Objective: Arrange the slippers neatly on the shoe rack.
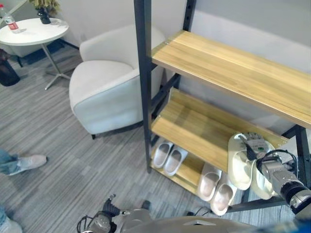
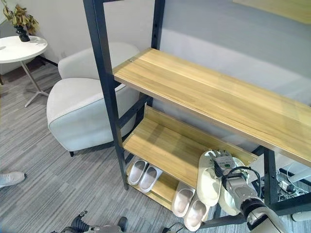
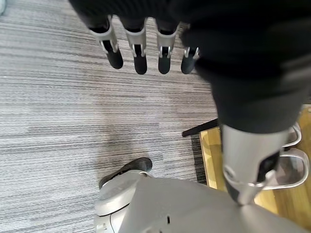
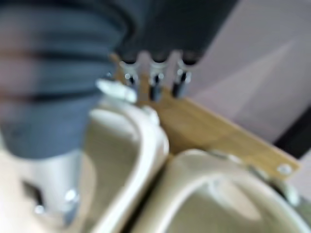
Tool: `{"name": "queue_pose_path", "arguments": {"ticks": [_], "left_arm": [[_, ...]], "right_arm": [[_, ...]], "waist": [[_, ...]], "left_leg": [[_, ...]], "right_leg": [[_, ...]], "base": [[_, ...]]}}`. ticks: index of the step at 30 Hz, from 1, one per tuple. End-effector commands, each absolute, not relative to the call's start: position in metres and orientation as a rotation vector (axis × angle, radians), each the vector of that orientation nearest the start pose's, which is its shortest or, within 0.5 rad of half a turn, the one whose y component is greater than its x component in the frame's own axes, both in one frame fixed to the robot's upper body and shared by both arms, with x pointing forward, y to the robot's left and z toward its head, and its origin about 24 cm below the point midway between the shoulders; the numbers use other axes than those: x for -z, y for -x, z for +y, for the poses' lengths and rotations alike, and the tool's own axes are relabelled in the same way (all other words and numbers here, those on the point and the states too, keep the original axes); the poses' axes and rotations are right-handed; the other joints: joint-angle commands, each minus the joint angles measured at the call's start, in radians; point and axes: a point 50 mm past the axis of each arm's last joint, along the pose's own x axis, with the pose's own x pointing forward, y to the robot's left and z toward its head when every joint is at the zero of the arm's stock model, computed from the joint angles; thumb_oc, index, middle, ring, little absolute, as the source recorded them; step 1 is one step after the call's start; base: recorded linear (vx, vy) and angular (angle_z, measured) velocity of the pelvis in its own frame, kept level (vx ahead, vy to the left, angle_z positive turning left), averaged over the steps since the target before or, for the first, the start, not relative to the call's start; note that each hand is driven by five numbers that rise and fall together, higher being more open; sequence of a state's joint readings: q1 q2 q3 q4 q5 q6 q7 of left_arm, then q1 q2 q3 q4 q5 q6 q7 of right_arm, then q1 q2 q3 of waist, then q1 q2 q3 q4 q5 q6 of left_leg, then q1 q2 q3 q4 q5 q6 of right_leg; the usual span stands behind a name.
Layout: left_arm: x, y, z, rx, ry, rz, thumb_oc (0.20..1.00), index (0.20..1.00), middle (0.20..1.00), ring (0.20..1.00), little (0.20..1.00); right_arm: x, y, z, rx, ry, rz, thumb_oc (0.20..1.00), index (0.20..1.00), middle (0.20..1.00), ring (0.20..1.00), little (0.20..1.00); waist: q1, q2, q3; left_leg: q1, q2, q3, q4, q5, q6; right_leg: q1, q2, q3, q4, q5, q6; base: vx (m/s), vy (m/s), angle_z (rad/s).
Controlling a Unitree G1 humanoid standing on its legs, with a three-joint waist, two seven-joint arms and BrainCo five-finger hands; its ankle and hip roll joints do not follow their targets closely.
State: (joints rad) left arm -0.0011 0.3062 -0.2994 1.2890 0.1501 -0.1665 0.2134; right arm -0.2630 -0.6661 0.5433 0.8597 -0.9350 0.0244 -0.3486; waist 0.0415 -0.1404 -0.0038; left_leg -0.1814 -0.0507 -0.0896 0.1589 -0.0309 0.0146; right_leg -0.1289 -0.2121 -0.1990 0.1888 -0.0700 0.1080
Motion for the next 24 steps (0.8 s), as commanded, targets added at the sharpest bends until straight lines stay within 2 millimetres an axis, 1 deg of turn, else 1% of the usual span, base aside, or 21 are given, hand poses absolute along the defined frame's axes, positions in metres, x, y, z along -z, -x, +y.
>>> {"name": "queue_pose_path", "arguments": {"ticks": [1, 6, 11, 12, 19, 24], "left_arm": [[0.158, -0.083, 0.243, 0.048, -0.646, 1.115, 1.0, 1.0, 1.0, 1.0, 1.0], [0.16, -0.078, 0.242, 0.046, -0.647, 1.132, 1.0, 1.0, 1.0, 1.0, 1.0], [0.161, -0.073, 0.241, 0.05, -0.643, 1.146, 1.0, 1.0, 1.0, 1.0, 1.0], [0.163, -0.067, 0.239, 0.059, -0.641, 1.164, 1.0, 1.0, 1.0, 1.0, 1.0], [0.164, -0.063, 0.235, 0.07, -0.638, 1.174, 1.0, 1.0, 1.0, 1.0, 1.0], [0.165, -0.062, 0.232, 0.074, -0.64, 1.179, 1.0, 1.0, 1.0, 1.0, 1.0]], "right_arm": [[0.025, -0.254, -0.297, -0.186, 1.819, 0.303, 1.0, 1.0, 1.0, 1.0, 1.0], [0.029, -0.247, -0.299, -0.154, 1.805, 0.302, 1.0, 1.0, 1.0, 1.0, 1.0], [0.027, -0.243, -0.298, -0.119, 1.794, 0.271, 1.0, 1.0, 1.0, 1.0, 1.0], [0.025, -0.242, -0.294, -0.098, 1.79, 0.233, 1.0, 1.0, 1.0, 1.0, 1.0], [0.024, -0.238, -0.29, -0.046, 1.817, 0.174, 1.0, 1.0, 1.0, 1.0, 1.0], [0.015, -0.24, -0.293, 0.039, 1.861, 0.127, 1.0, 1.0, 1.0, 1.0, 1.0]], "waist": [[-0.009, 0.031, 0.05], [-0.01, 0.03, 0.042], [-0.01, 0.032, 0.038], [-0.01, 0.034, 0.035], [-0.01, 0.038, 0.033], [-0.013, 0.045, 0.029]], "left_leg": [[0.093, 0.018, 0.002, -0.047, -0.084, -0.025], [0.11, 0.017, 0.008, -0.058, -0.085, -0.021], [0.121, 0.017, 0.012, -0.066, -0.085, -0.019], [0.128, 0.017, 0.014, -0.071, -0.085, -0.018], [0.134, 0.016, 0.016, -0.083, -0.082, -0.016], [0.131, 0.015, 0.015, -0.089, -0.077, -0.016]], "right_leg": [[-0.015, -0.007, 0.005, 0.106, 0.024, 0.043], [-0.004, -0.002, 0.009, 0.101, 0.027, 0.044], [0.003, 0.0, 0.009, 0.095, 0.027, 0.044], [0.006, 0.002, 0.01, 0.094, 0.024, 0.045], [0.008, 0.001, 0.01, 0.087, 0.02, 0.044], [0.006, 0.001, 0.011, 0.085, 0.019, 0.044]], "base": [[0.03, 0.017, -0.07], [0.02, 0.018, -0.09], [0.01, 0.009, -0.03], [0.0, 0.0, 0.0], [0.0, 0.0, 0.0], [0.0, 0.0, 0.0]]}}
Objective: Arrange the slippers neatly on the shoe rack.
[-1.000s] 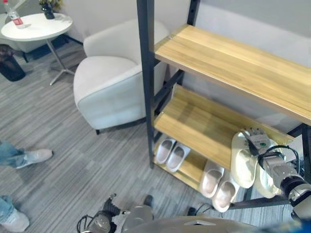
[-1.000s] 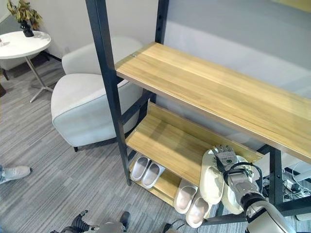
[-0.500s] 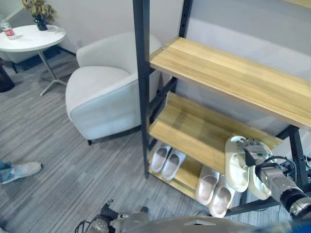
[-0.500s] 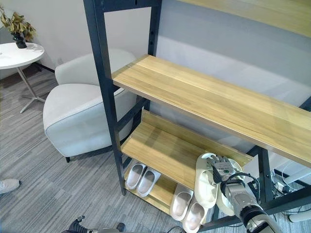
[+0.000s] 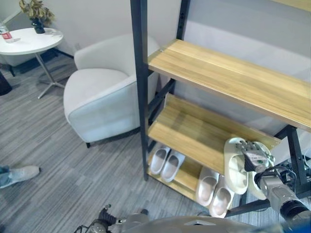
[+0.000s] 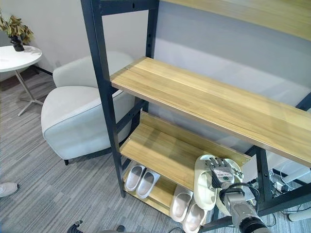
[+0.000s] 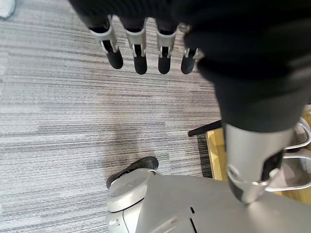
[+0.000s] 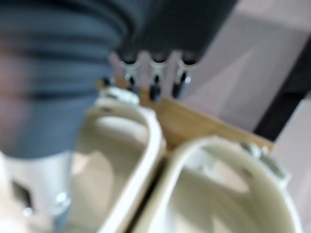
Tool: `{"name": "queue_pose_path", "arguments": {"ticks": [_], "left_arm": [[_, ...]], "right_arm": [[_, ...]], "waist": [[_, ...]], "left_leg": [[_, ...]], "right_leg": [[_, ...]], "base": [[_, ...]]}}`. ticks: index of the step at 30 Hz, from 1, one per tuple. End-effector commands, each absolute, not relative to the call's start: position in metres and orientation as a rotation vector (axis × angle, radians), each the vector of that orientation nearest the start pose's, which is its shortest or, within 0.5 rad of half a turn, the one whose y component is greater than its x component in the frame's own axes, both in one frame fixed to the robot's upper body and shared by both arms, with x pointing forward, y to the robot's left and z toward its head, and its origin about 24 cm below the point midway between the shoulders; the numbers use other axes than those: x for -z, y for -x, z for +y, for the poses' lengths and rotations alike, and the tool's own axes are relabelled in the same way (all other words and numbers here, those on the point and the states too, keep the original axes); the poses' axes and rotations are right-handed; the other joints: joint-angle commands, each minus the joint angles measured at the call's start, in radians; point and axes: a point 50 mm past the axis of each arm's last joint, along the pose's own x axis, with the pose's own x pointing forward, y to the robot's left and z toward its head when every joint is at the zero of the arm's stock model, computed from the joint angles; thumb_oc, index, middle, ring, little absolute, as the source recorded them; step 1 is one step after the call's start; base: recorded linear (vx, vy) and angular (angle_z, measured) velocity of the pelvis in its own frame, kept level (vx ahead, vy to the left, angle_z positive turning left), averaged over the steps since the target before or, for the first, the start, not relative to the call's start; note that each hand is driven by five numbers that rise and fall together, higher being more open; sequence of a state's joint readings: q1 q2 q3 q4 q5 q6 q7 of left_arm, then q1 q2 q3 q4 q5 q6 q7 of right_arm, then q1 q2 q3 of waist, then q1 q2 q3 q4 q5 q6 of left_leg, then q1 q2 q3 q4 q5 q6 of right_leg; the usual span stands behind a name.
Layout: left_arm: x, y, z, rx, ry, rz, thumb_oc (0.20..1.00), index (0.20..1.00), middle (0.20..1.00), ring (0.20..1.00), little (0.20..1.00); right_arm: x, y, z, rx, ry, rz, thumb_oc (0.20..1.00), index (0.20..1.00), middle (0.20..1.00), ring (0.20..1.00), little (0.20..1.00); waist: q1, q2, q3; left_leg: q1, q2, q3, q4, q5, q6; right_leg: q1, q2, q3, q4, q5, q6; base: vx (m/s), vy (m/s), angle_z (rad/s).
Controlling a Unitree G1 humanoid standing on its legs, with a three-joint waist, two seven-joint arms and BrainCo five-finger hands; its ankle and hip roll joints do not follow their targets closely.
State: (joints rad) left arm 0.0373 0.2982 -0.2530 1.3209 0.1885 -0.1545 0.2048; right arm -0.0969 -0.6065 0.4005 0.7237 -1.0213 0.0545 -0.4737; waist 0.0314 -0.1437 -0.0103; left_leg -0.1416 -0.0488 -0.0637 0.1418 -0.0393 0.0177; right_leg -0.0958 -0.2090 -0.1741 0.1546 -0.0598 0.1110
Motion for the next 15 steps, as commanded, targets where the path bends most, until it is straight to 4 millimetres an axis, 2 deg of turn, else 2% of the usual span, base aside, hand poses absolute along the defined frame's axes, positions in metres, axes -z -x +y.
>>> {"name": "queue_pose_path", "arguments": {"ticks": [1, 3, 5, 8, 12, 15], "left_arm": [[0.166, -0.061, 0.231, 0.072, -0.639, 1.181, 1.0, 1.0, 1.0, 1.0, 1.0], [0.166, -0.058, 0.231, 0.063, -0.638, 1.192, 1.0, 1.0, 1.0, 1.0, 1.0], [0.166, -0.057, 0.231, 0.062, -0.641, 1.195, 1.0, 1.0, 1.0, 1.0, 1.0], [0.167, -0.055, 0.228, 0.066, -0.647, 1.199, 1.0, 1.0, 1.0, 1.0, 1.0], [0.167, -0.056, 0.226, 0.075, -0.65, 1.191, 1.0, 1.0, 1.0, 1.0, 1.0], [0.167, -0.058, 0.224, 0.081, -0.65, 1.184, 1.0, 1.0, 1.0, 1.0, 1.0]], "right_arm": [[0.009, -0.243, -0.293, 0.066, 1.869, 0.1, 1.0, 1.0, 1.0, 1.0, 1.0], [-0.004, -0.246, -0.292, 0.143, 1.849, 0.032, 1.0, 1.0, 1.0, 1.0, 1.0], [-0.008, -0.247, -0.289, 0.158, 1.839, 0.004, 1.0, 1.0, 1.0, 1.0, 1.0], [-0.024, -0.25, -0.278, 0.22, 1.778, -0.107, 1.0, 1.0, 1.0, 1.0, 1.0], [-0.029, -0.251, -0.264, 0.204, 1.675, -0.154, 1.0, 1.0, 1.0, 1.0, 1.0], [-0.022, -0.248, -0.245, 0.108, 1.528, -0.16, 1.0, 1.0, 1.0, 1.0, 1.0]], "waist": [[-0.003, 0.049, 0.036], [-0.006, 0.053, 0.035], [-0.007, 0.054, 0.034], [-0.01, 0.058, 0.033], [-0.01, 0.057, 0.034], [-0.013, 0.055, 0.036]], "left_leg": [[0.09, 0.013, -0.012, -0.074, -0.067, -0.019], [0.088, 0.013, -0.014, -0.076, -0.064, -0.018], [0.087, 0.013, -0.016, -0.077, -0.064, -0.018], [0.086, 0.012, -0.017, -0.076, -0.063, -0.017], [0.087, 0.013, -0.016, -0.072, -0.065, -0.017], [0.087, 0.012, -0.017, -0.068, -0.067, -0.018]], "right_leg": [[-0.028, -0.003, -0.014, 0.12, 0.008, 0.04], [-0.03, -0.004, -0.015, 0.119, 0.008, 0.04], [-0.031, -0.005, -0.016, 0.12, 0.009, 0.04], [-0.033, -0.004, -0.014, 0.12, 0.008, 0.039], [-0.034, -0.003, -0.015, 0.126, 0.006, 0.038], [-0.032, -0.003, -0.015, 0.127, 0.006, 0.038]], "base": [[0.0, 0.0, 0.0], [0.0, 0.0, 0.0], [0.0, 0.0, 0.0], [0.0, 0.0, 0.0], [0.0, 0.0, 0.0], [0.0, 0.0, 0.0]]}}
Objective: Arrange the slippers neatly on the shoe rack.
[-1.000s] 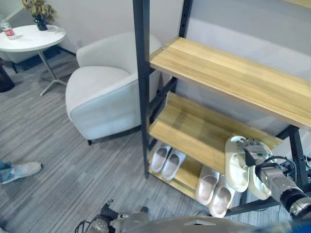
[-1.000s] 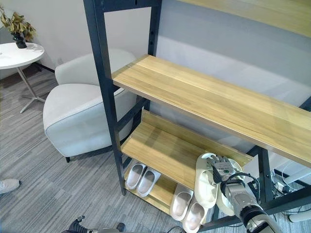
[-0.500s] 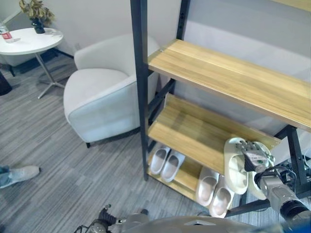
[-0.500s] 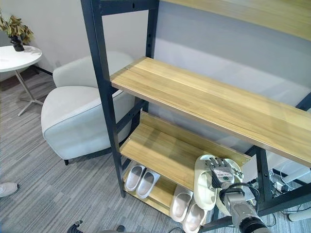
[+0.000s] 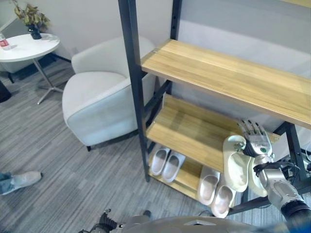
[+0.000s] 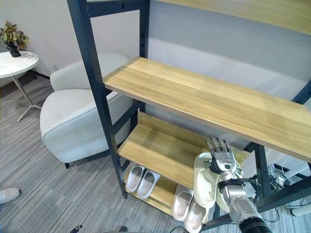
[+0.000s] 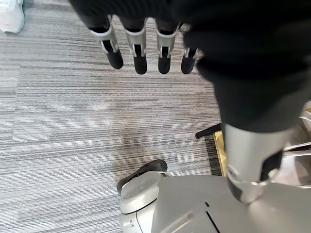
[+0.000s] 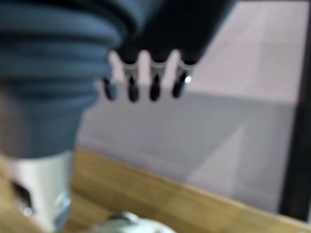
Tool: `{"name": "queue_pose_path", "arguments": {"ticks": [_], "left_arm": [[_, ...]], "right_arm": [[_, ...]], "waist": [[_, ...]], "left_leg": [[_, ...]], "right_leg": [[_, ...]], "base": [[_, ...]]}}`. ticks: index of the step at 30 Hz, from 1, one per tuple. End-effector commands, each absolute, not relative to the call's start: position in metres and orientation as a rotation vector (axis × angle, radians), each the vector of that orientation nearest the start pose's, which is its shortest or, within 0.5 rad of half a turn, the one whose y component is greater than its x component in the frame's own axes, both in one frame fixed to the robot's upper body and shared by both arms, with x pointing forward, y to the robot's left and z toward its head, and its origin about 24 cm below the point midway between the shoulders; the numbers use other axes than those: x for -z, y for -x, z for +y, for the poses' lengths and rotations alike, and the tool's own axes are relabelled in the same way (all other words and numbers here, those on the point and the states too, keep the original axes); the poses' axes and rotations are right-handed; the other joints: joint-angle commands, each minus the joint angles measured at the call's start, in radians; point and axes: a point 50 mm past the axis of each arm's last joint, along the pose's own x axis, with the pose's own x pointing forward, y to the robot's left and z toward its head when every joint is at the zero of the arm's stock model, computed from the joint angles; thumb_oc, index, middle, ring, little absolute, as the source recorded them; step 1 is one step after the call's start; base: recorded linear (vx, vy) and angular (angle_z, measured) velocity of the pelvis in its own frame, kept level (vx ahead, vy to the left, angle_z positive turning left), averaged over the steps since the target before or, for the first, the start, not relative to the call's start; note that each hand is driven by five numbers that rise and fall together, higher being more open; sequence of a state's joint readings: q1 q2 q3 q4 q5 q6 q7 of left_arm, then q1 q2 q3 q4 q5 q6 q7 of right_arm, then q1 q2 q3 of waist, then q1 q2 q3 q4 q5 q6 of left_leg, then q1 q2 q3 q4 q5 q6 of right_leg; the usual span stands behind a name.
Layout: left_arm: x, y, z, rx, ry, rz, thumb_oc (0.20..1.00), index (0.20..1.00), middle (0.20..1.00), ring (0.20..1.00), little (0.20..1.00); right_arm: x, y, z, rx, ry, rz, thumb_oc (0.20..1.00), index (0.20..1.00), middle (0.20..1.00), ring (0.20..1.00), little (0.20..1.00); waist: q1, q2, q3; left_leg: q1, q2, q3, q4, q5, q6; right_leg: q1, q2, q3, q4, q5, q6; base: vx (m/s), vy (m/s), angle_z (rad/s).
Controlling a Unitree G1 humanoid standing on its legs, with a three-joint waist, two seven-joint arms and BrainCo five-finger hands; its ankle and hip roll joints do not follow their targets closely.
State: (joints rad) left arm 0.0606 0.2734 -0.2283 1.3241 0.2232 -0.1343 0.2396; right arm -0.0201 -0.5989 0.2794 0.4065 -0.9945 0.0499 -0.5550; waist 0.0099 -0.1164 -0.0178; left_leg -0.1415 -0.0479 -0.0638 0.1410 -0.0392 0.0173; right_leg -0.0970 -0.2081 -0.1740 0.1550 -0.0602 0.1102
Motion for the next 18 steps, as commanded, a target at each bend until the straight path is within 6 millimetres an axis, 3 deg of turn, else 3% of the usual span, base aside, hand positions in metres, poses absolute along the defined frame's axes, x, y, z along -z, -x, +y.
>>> {"name": "queue_pose_path", "arguments": {"ticks": [1, 8, 10, 17, 18], "left_arm": [[0.167, -0.06, 0.225, 0.085, -0.654, 1.18, 1.0, 1.0, 1.0, 1.0, 1.0], [0.166, -0.065, 0.225, 0.091, -0.673, 1.155, 1.0, 1.0, 1.0, 1.0, 1.0], [0.165, -0.07, 0.225, 0.123, -0.698, 1.141, 1.0, 1.0, 1.0, 1.0, 1.0], [0.165, -0.075, 0.224, 0.146, -0.706, 1.138, 1.0, 1.0, 1.0, 1.0, 1.0], [0.164, -0.078, 0.225, 0.148, -0.714, 1.131, 1.0, 1.0, 1.0, 1.0, 1.0]], "right_arm": [[-0.022, -0.245, -0.238, 0.065, 1.476, -0.175, 1.0, 1.0, 1.0, 1.0, 1.0], [-0.036, -0.237, -0.217, -0.064, 1.343, -0.284, 1.0, 1.0, 1.0, 1.0, 1.0], [-0.045, -0.221, -0.2, -0.221, 1.244, -0.353, 1.0, 1.0, 1.0, 1.0, 1.0], [-0.054, -0.198, -0.194, -0.346, 1.194, -0.374, 1.0, 1.0, 1.0, 1.0, 1.0], [-0.052, -0.188, -0.192, -0.401, 1.151, -0.344, 1.0, 1.0, 1.0, 1.0, 1.0]], "waist": [[0.007, 0.026, 0.043], [-0.002, 0.022, 0.046], [-0.01, 0.014, 0.043], [-0.026, 0.004, 0.027], [-0.037, -0.001, 0.021]], "left_leg": [[0.088, 0.011, -0.016, -0.065, -0.069, -0.018], [0.091, 0.01, -0.011, -0.061, -0.071, -0.02], [0.094, 0.013, -0.009, -0.057, -0.073, -0.021], [0.112, 0.013, 0.007, -0.055, -0.08, -0.021], [0.119, 0.013, 0.014, -0.056, -0.081, -0.02]], "right_leg": [[-0.03, -0.004, -0.016, 0.127, 0.006, 0.039], [-0.03, -0.002, -0.011, 0.131, 0.009, 0.042], [-0.027, -0.001, -0.008, 0.131, 0.011, 0.043], [-0.012, 0.002, 0.0, 0.126, 0.013, 0.045], [-0.007, 0.004, 0.006, 0.122, 0.017, 0.047]], "base": [[0.0, 0.0, 0.0], [0.0, 0.002, 0.0], [-0.02, 0.003, -0.01], [-0.02, 0.007, -0.11], [-0.05, 0.033, -0.16]]}}
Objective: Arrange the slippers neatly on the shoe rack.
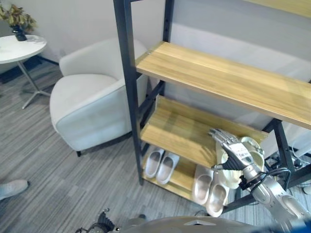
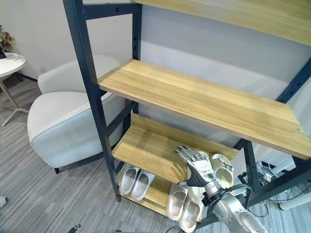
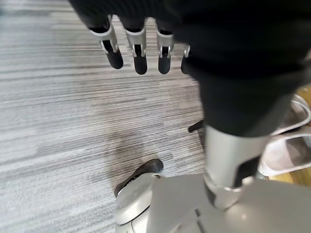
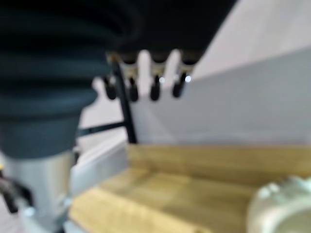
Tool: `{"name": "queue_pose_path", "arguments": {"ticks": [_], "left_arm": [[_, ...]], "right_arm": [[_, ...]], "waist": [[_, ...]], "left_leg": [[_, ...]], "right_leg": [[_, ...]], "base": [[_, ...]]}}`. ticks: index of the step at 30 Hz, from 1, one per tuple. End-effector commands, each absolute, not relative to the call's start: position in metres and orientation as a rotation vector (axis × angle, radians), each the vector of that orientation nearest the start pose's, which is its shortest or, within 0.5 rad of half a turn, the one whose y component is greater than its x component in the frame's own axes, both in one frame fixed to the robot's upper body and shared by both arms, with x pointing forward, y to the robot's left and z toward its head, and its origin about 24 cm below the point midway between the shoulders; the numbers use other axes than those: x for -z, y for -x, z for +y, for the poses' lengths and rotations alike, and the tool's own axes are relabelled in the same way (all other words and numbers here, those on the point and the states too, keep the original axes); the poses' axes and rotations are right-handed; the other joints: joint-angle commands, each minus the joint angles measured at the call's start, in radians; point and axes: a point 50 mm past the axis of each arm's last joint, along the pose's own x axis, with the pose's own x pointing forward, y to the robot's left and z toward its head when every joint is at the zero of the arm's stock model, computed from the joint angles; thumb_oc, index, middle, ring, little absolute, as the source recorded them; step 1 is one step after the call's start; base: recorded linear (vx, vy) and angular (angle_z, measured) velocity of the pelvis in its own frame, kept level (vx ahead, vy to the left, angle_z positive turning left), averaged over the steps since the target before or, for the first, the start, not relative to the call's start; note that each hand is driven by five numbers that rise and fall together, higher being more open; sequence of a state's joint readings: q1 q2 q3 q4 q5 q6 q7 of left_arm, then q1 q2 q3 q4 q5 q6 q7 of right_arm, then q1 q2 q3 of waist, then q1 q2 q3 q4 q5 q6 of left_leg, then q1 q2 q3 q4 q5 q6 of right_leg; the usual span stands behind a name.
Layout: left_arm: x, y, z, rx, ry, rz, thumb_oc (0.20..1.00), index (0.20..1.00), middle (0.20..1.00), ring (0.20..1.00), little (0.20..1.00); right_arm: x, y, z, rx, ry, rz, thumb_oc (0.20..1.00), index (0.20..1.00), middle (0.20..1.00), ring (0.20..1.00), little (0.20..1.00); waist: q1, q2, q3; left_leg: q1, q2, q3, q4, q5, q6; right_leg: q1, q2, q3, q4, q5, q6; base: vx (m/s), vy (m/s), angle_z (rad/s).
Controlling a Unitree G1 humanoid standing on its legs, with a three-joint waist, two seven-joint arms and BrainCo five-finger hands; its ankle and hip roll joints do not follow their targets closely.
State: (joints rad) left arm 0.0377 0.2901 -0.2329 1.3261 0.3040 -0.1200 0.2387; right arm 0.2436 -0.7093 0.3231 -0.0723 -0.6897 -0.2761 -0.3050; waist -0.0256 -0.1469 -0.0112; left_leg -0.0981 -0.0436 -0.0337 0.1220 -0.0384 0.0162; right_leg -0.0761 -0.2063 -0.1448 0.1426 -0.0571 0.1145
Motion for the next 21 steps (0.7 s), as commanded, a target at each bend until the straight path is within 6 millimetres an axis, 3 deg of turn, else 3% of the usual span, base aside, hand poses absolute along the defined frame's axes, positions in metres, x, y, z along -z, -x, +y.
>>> {"name": "queue_pose_path", "arguments": {"ticks": [1, 9, 15, 16, 17, 21], "left_arm": [[0.164, -0.082, 0.223, 0.167, -0.732, 1.119, 1.0, 1.0, 1.0, 1.0, 1.0], [0.164, -0.09, 0.213, 0.237, -0.771, 1.086, 1.0, 1.0, 1.0, 1.0, 1.0], [0.162, -0.099, 0.209, 0.252, -0.789, 1.046, 1.0, 1.0, 1.0, 1.0, 1.0], [0.161, -0.104, 0.211, 0.237, -0.789, 1.036, 1.0, 1.0, 1.0, 1.0, 1.0], [0.161, -0.105, 0.212, 0.236, -0.789, 1.036, 1.0, 1.0, 1.0, 1.0, 1.0], [0.16, -0.102, 0.218, 0.219, -0.787, 1.056, 1.0, 1.0, 1.0, 1.0, 1.0]], "right_arm": [[-0.046, -0.174, -0.191, -0.461, 1.1, -0.286, 1.0, 1.0, 1.0, 1.0, 1.0], [-0.003, -0.134, -0.211, -0.525, 1.061, 0.029, 1.0, 1.0, 1.0, 1.0, 1.0], [0.016, -0.114, -0.215, -0.557, 1.016, 0.158, 1.0, 1.0, 1.0, 1.0, 1.0], [0.027, -0.108, -0.217, -0.553, 0.983, 0.233, 1.0, 1.0, 1.0, 1.0, 1.0], [0.027, -0.108, -0.217, -0.553, 0.982, 0.232, 1.0, 1.0, 1.0, 1.0, 1.0], [0.056, -0.073, -0.227, -0.541, 0.869, 0.462, 1.0, 1.0, 1.0, 1.0, 1.0]], "waist": [[-0.012, 0.028, 0.008], [-0.051, 0.031, 0.005], [-0.074, 0.038, 0.049], [-0.079, 0.043, 0.073], [-0.077, 0.041, 0.074], [-0.067, 0.055, 0.088]], "left_leg": [[0.084, 0.007, -0.008, -0.038, -0.083, -0.019], [0.109, -0.008, 0.031, -0.05, -0.083, -0.007], [0.092, -0.015, 0.075, -0.048, -0.071, 0.004], [0.079, -0.008, 0.09, -0.032, -0.067, 0.005], [0.078, -0.007, 0.093, -0.03, -0.068, 0.005], [0.055, 0.013, 0.134, -0.006, -0.057, 0.007]], "right_leg": [[-0.023, 0.003, -0.018, 0.129, 0.016, 0.044], [-0.031, -0.001, 0.027, 0.119, 0.046, 0.056], [-0.105, -0.011, 0.089, 0.126, 0.131, 0.075], [-0.125, -0.006, 0.095, 0.139, 0.134, 0.073], [-0.127, -0.005, 0.097, 0.141, 0.134, 0.073], [-0.105, 0.016, 0.026, 0.192, 0.059, 0.047]], "base": [[-0.05, 0.032, -0.16], [-0.06, 0.047, -0.22], [-0.15, 0.03, -0.26], [-0.12, 0.02, -0.44], [-0.19, 0.022, -0.5], [-0.14, 0.014, -0.43]]}}
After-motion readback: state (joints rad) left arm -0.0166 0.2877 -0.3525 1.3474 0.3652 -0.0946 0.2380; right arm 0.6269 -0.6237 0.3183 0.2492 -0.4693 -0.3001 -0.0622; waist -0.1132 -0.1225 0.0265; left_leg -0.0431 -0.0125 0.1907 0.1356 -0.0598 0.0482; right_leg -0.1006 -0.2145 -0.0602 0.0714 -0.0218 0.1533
